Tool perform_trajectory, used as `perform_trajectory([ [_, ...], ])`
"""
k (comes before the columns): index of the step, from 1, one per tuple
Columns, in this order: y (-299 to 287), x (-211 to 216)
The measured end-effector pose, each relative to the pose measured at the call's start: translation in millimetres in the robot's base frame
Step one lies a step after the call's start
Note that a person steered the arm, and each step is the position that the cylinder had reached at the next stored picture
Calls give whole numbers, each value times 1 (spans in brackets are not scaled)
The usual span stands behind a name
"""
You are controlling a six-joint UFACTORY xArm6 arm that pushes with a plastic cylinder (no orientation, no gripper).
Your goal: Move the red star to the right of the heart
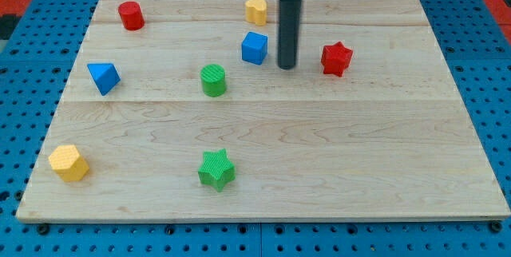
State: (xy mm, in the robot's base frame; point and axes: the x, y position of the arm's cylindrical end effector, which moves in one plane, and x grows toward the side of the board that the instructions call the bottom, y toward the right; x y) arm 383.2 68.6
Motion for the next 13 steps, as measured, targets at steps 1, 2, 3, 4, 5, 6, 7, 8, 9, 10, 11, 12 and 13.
perform_trajectory([
  [1, 52, -5],
  [2, 89, -27],
  [3, 133, -16],
  [4, 159, -17],
  [5, 159, -24],
  [6, 139, -65],
  [7, 122, -85],
  [8, 121, -93],
  [9, 117, -99],
  [10, 117, -99],
  [11, 112, -89],
  [12, 100, -58],
  [13, 82, -54],
])
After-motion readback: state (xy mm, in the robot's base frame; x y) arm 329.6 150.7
